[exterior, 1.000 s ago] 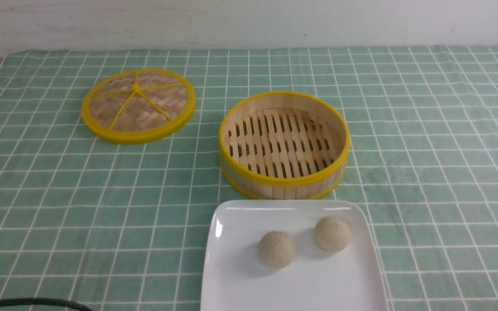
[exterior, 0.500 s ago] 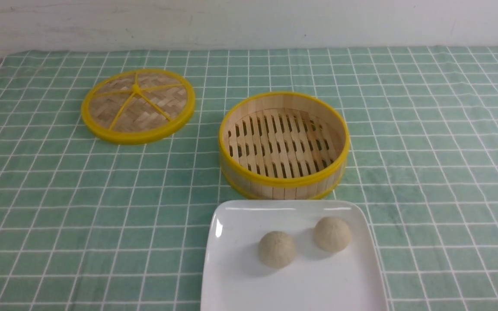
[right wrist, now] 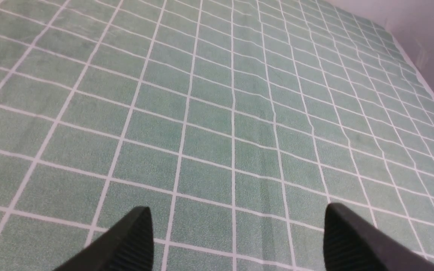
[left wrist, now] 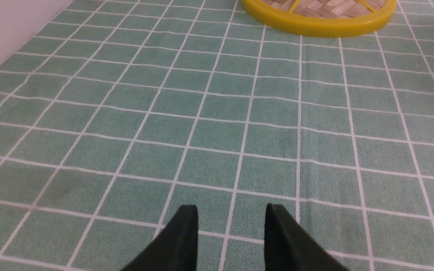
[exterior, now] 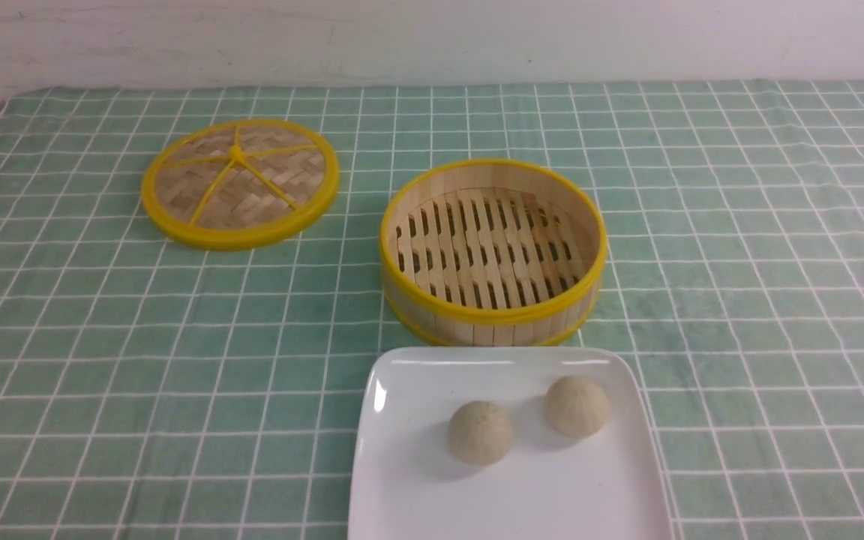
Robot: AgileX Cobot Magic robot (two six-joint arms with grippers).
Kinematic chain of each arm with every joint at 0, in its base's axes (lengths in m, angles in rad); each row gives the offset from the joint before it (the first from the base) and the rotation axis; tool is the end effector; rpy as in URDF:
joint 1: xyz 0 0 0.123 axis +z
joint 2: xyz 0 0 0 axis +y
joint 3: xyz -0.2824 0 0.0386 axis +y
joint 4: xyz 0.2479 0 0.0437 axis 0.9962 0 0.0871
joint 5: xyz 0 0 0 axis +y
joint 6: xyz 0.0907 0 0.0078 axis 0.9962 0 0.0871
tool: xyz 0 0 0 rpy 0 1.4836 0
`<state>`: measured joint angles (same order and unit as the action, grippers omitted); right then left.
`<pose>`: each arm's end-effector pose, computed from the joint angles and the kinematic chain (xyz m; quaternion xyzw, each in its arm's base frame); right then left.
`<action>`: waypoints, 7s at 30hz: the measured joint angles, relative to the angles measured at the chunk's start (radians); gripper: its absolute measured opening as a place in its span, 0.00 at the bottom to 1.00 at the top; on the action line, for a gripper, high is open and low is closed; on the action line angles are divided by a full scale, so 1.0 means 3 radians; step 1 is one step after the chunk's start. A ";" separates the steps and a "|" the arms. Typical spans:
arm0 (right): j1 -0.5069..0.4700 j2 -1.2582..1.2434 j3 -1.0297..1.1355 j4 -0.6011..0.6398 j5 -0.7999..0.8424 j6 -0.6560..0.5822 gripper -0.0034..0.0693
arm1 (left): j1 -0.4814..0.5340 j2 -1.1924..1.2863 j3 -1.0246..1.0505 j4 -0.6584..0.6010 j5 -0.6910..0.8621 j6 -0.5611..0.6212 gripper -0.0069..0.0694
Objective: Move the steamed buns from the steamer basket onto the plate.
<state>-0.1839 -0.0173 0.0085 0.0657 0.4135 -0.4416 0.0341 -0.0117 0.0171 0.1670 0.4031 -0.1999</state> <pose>0.0505 -0.0069 0.1741 -0.0875 0.8050 -0.1534 0.5664 0.0514 0.0077 0.1723 -0.0516 0.8078 0.0229 0.5868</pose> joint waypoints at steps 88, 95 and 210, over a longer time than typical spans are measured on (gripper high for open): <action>0.0642 0.0000 0.0016 -0.0011 -0.0082 0.1674 0.85 | 0.0000 0.0000 0.0003 0.0026 -0.0008 0.0000 0.45; 0.1099 0.0000 0.0013 -0.0111 -0.0080 0.1678 0.85 | 0.0000 0.0000 0.0003 0.0026 -0.0008 0.0000 0.45; 0.1127 0.0000 0.0013 -0.0437 -0.0078 0.1737 0.85 | 0.0000 0.0000 0.0003 0.0026 -0.0008 0.0000 0.45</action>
<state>0.1543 -0.0173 0.0124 -0.0654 0.3901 0.0796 0.0341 -0.0117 0.0180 0.1747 0.4009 -0.1999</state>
